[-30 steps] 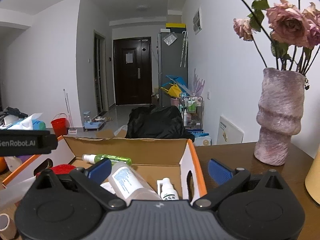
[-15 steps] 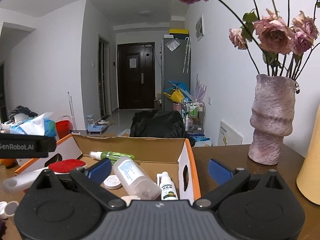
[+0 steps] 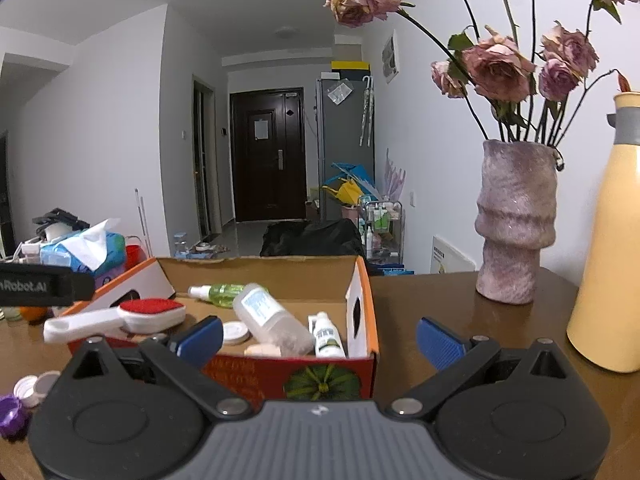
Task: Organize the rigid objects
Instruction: 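Withdraw both tools up from the box toward the caps on the table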
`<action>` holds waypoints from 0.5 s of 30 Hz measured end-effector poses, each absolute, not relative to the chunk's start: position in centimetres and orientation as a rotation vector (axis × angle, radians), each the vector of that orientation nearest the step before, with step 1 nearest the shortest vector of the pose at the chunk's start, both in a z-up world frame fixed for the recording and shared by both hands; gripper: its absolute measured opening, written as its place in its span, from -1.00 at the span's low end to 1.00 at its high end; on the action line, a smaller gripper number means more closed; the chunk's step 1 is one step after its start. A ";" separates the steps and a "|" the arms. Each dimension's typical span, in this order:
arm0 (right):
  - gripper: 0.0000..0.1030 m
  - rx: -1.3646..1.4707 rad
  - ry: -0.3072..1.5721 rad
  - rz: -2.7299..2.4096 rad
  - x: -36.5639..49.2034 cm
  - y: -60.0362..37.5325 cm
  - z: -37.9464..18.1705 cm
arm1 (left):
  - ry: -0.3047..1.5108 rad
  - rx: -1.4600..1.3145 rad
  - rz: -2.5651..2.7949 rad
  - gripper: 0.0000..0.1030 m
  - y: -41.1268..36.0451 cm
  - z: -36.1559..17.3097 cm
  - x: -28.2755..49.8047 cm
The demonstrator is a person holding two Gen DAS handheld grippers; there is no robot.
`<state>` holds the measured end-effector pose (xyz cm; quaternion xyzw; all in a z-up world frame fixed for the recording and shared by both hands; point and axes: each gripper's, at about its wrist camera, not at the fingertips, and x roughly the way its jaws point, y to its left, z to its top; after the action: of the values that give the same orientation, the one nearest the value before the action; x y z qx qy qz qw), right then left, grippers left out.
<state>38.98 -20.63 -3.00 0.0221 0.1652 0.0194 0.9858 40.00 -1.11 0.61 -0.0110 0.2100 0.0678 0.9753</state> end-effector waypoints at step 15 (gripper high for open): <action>1.00 0.039 0.359 0.062 33.8 -20.5 -3.8 | 0.434 -0.005 0.142 1.00 -0.1 0.1 34.8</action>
<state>33.85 -20.54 -3.78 0.0194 0.1784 0.0311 0.9833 34.81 -0.07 0.11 -0.0023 0.2149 0.0704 0.9741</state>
